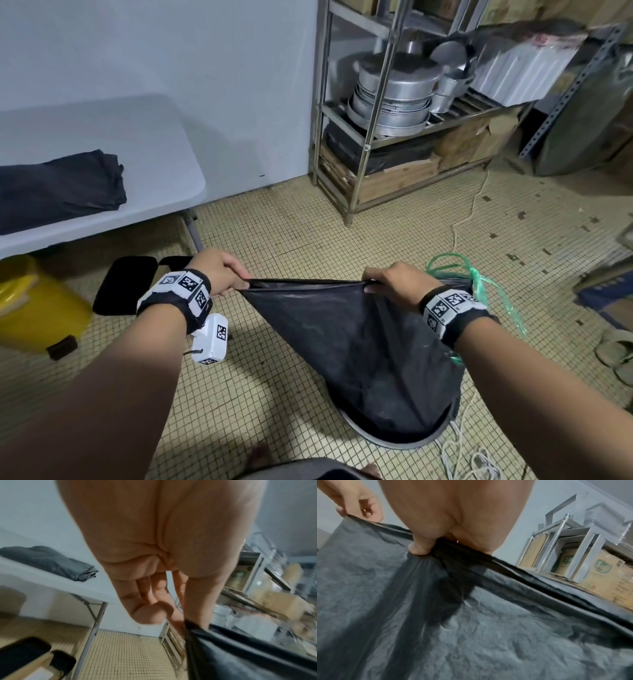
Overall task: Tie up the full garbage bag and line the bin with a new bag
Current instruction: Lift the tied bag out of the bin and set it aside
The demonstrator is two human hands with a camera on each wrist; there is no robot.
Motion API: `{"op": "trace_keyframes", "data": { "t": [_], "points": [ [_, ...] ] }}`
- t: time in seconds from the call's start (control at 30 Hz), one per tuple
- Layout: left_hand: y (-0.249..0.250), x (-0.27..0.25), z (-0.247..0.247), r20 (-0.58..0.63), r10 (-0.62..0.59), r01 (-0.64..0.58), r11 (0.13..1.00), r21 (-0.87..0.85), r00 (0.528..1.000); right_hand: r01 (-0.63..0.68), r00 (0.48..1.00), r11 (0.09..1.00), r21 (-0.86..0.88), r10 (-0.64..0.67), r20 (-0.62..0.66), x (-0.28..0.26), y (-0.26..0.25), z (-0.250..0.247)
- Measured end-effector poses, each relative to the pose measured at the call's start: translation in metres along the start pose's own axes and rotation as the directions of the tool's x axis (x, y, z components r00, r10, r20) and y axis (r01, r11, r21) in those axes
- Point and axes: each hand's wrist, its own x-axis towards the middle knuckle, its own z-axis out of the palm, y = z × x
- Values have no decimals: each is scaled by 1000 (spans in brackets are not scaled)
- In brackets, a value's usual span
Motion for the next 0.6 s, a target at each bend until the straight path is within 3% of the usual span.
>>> {"op": "trace_keyframes", "data": {
  "t": [0.1,0.23,0.4,0.5,0.6],
  "points": [
    [10,-7,5,69,167,-173,980,97,984,-48,998,998,35,49,-30,0,-3,-2],
    [40,-20,30,326,364,-455,848,271,872,-132,987,986,105,140,-74,2,-8,-1],
    [69,-24,59,508,354,-602,628,493,786,-235,963,967,101,245,-114,4,-6,-1],
    [81,-26,69,588,275,-614,598,514,760,-244,958,966,83,253,-133,3,-7,-3],
    [88,-23,84,536,267,-564,635,528,801,-254,955,964,82,264,-136,1,-9,-6]
  ]
}}
